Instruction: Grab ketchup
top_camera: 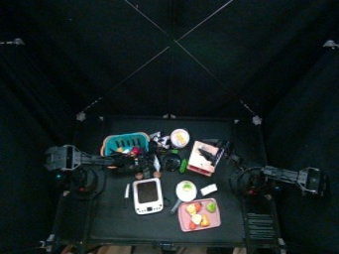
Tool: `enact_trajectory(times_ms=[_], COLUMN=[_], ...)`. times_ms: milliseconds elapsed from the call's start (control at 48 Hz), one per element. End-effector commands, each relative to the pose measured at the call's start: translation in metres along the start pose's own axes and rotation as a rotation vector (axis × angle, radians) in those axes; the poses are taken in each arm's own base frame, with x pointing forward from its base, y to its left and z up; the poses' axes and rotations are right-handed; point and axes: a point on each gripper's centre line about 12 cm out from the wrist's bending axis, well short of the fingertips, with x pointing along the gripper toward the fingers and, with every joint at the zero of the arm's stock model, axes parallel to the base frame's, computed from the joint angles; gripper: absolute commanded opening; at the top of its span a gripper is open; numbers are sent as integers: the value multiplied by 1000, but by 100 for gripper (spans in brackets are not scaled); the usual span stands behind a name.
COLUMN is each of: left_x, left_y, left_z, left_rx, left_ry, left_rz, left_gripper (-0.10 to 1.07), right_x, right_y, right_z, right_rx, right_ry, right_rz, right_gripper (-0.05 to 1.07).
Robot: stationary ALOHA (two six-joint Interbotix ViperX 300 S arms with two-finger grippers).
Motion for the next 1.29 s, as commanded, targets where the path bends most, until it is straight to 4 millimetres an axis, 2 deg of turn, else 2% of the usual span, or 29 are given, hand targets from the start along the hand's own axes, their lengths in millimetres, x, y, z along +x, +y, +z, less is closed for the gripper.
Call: enact_trajectory(times_ms=[0,208,292,500,688,771,938,1042,1271], left_x=[-13,-37,-50,-82,-108,-116,-130,-136,-143], left_y=[-5,18,26,47,62,72,85,87,81], left_z=[14,12,15,38,40,38,17,7,-1], left_rx=[42,98,137,333,460,492,483,454,427], left_ry=[22,256,361,481,559,586,681,732,772], left_rz=[-17,74,119,236,327,369,409,418,363], left_gripper=[102,102,102,102,101,101,98,95,92], right_x=[4,4,5,5,8,10,13,15,19], right_y=[11,35,40,43,42,42,42,42,42], right_z=[11,2,5,3,-1,-4,-5,-6,-8], right_rx=[2,-30,-41,-51,-54,-57,-57,-57,-59], right_ry=[-31,1,-11,-7,11,20,19,21,25], right_rz=[45,155,178,192,184,184,180,179,179], right_gripper=[96,95,95,95,95,95,95,95,95])
